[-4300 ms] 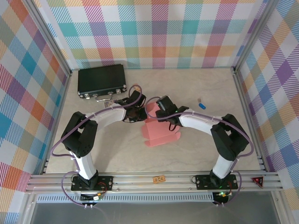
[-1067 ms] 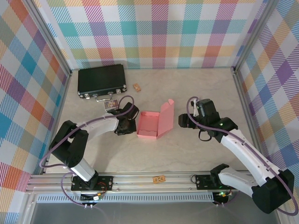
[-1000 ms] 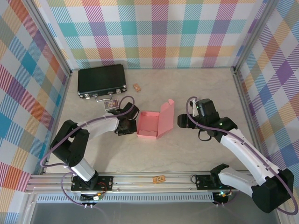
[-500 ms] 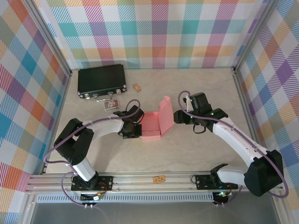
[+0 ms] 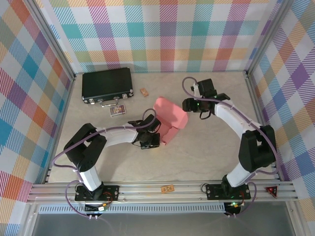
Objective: Fold the paper box
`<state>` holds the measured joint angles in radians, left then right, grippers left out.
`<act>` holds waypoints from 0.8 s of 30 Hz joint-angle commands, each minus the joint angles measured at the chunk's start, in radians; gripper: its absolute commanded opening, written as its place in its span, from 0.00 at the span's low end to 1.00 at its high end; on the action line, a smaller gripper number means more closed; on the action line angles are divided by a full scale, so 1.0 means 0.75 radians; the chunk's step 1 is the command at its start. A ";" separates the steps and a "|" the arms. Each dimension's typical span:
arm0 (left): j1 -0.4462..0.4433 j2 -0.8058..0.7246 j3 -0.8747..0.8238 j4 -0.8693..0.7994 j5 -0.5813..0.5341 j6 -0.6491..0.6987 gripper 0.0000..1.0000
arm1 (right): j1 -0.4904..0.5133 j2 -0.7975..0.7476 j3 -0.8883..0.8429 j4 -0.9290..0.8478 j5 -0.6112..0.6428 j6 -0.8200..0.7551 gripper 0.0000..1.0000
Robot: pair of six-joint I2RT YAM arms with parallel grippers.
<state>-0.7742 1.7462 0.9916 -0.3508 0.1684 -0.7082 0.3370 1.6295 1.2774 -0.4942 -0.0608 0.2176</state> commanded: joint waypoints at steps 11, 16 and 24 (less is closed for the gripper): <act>0.020 -0.211 0.130 -0.234 -0.187 0.118 0.20 | -0.127 -0.140 0.097 -0.126 0.099 -0.026 0.67; 0.150 -0.291 0.171 -0.332 -0.279 0.208 0.27 | -0.132 -0.351 -0.090 -0.171 0.034 0.001 0.68; 0.394 -0.157 0.295 -0.321 -0.320 0.316 0.13 | -0.128 -0.653 -0.474 -0.179 -0.060 0.171 0.64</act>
<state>-0.5098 1.5806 1.1713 -0.5594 -0.0334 -0.5251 0.2359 1.1774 0.9897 -0.6033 -0.0658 0.2741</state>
